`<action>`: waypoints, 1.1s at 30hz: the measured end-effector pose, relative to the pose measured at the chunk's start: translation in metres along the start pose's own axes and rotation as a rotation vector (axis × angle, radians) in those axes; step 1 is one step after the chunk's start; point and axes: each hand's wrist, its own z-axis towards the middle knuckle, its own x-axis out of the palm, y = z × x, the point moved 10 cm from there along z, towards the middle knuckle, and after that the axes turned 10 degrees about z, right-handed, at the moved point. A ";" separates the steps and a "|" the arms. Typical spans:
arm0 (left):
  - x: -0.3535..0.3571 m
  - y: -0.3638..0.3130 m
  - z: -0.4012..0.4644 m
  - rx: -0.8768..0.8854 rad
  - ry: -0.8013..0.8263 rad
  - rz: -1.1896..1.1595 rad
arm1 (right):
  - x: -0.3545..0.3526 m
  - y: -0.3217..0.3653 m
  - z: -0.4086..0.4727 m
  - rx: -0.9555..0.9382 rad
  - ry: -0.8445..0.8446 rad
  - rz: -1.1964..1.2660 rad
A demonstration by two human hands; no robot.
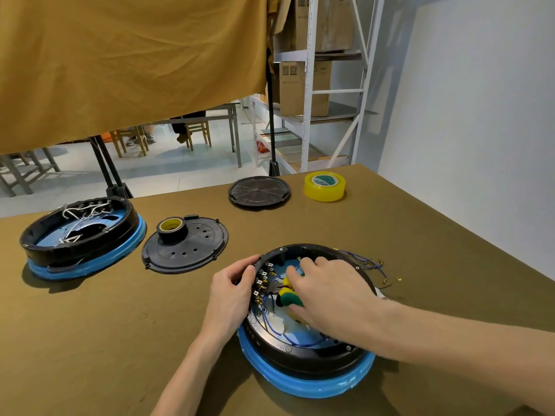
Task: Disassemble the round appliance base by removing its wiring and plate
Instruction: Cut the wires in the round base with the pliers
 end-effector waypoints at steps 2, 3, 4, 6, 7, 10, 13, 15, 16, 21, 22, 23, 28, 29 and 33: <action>0.000 0.000 0.000 0.006 -0.004 0.017 | -0.003 -0.013 0.005 0.028 0.055 0.159; 0.000 0.001 0.000 0.005 -0.006 0.012 | -0.002 -0.021 0.007 0.044 0.097 0.257; 0.000 0.001 -0.001 0.003 -0.007 0.004 | -0.004 -0.023 0.007 0.054 0.095 0.285; 0.000 0.000 -0.001 0.004 -0.011 -0.005 | -0.009 -0.013 0.002 0.045 -0.011 0.090; -0.001 0.000 0.000 0.005 -0.014 -0.006 | -0.007 -0.005 -0.003 0.038 -0.048 0.045; 0.000 0.000 0.000 0.004 -0.014 0.004 | -0.002 -0.007 -0.004 0.053 0.010 0.115; 0.000 0.002 -0.001 -0.007 -0.009 -0.001 | 0.000 -0.027 0.001 0.132 0.109 0.362; 0.001 0.002 -0.002 -0.009 -0.010 -0.003 | -0.006 -0.018 -0.002 0.096 0.014 0.150; 0.000 0.002 -0.002 -0.009 -0.012 -0.005 | -0.005 -0.009 -0.005 0.071 -0.038 0.069; 0.000 0.001 -0.001 -0.005 -0.009 -0.004 | 0.004 -0.026 -0.003 0.137 0.095 0.345; 0.001 0.000 -0.001 -0.005 -0.007 -0.007 | 0.004 -0.029 -0.002 0.146 0.100 0.401; 0.001 0.000 -0.001 -0.004 -0.005 -0.010 | 0.000 -0.028 -0.003 0.138 0.080 0.359; 0.001 0.000 0.000 -0.004 -0.006 -0.016 | -0.002 -0.008 -0.007 0.081 -0.007 0.138; 0.001 0.000 0.000 -0.001 -0.006 -0.010 | 0.001 -0.019 -0.004 0.134 0.066 0.263; 0.002 0.001 0.001 -0.005 -0.014 -0.005 | -0.003 -0.029 0.000 0.147 0.070 0.302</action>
